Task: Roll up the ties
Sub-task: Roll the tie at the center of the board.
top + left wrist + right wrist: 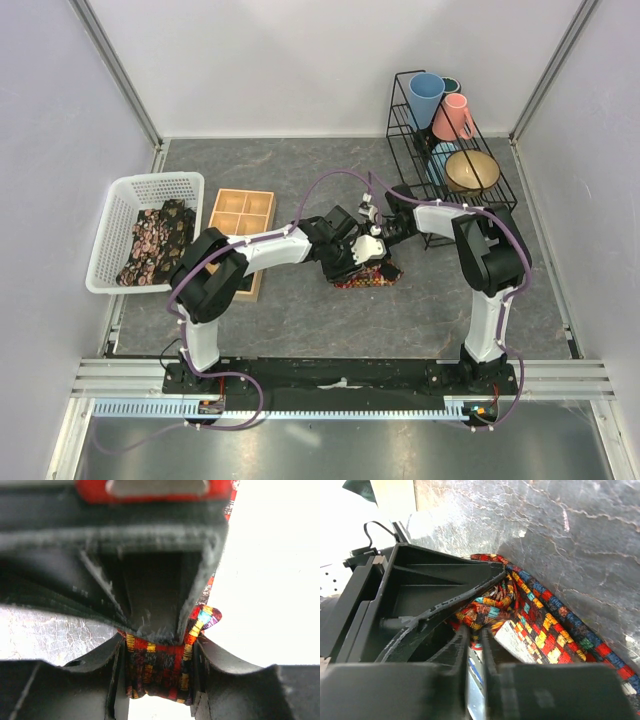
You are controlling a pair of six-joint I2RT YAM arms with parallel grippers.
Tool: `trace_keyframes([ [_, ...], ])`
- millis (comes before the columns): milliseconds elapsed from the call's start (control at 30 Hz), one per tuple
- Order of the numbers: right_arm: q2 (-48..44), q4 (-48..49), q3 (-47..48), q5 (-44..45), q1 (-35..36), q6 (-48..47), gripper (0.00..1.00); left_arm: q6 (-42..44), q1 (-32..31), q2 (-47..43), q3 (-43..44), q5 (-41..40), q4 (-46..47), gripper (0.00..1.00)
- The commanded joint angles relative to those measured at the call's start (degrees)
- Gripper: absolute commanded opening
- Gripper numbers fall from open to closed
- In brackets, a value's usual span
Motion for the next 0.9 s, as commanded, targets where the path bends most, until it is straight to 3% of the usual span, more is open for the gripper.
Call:
trace_keyframes([
  [0,2.9,-3.4,0.8,6.8,0.3,-5.6,0.0,-2.4,0.1,1.9,-1.7,-3.1,-3.7,0.38],
  [133,2.8,-5.3,0.2,10.9,0.2,-8.7,0.0,-3.4,0.4,-0.5,-3.0,0.6,-0.4,0.55],
  [167,2.4,-5.3,-0.1,12.1,0.0,-9.7,0.0,-3.9,0.6,-1.6,-4.1,1.8,1.9,0.61],
  [200,2.3,-5.3,-0.2,14.1,-0.2,-10.1,0.0,-4.1,0.7,-3.4,-4.8,2.8,3.6,0.73],
  [300,2.3,-5.2,-0.6,18.0,-0.8,-11.1,0.0,-4.4,1.2,-5.8,-7.0,7.0,8.9,0.88],
  [467,2.2,-4.4,-0.9,22.2,-1.4,-11.2,0.0,-4.7,1.8,-7.9,-8.8,11.7,15.0,0.89],
  [800,3.3,-3.3,-0.6,25.1,-1.5,-9.9,0.0,-9.3,2.4,-3.6,-8.5,11.7,23.9,0.9],
  [867,3.4,-3.4,-0.6,24.9,-1.4,-9.9,0.0,-9.7,2.4,-2.0,-8.3,11.1,23.9,0.85],
])
